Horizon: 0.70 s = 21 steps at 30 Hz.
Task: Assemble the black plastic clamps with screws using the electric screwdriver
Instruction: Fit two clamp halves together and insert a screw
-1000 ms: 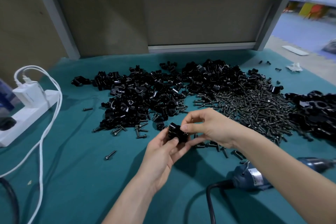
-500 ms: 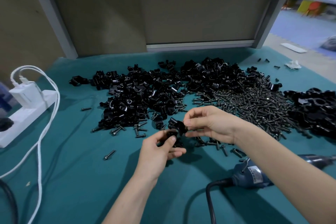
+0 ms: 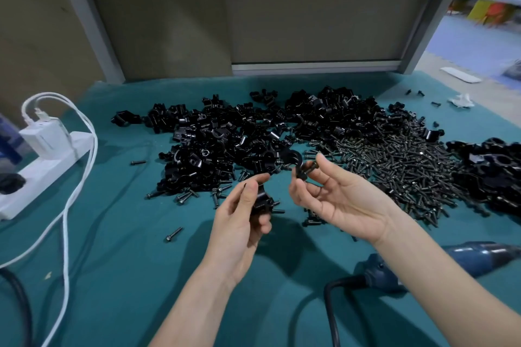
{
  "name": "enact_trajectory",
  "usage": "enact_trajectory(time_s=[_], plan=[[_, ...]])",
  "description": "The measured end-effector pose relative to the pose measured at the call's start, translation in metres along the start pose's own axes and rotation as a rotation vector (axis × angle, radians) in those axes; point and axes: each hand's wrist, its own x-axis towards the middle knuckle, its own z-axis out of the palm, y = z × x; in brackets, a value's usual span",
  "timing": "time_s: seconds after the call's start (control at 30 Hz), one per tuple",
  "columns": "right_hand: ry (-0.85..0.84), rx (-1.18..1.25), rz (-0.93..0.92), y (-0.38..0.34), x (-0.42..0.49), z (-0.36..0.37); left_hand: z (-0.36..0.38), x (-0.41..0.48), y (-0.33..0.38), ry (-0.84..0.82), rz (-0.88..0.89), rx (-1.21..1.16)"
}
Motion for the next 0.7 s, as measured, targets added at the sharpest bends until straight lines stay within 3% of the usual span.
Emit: enact_trajectory(time_s=[0.2, 0.47, 0.7], plan=[[-0.025, 0.007, -0.062, 0.008, -0.006, 0.001, 0.000, -0.002, 0.001, -0.129, -0.067, -0.113], [-0.032, -0.635, -0.385, 0.020, -0.006, 0.000, 0.003, -0.008, 0.003, -0.224, -0.246, 0.018], [0.051, -0.964, -0.524, 0.018, 0.001, -0.003, 0.004, -0.007, 0.002, -0.247, -0.184, -0.042]])
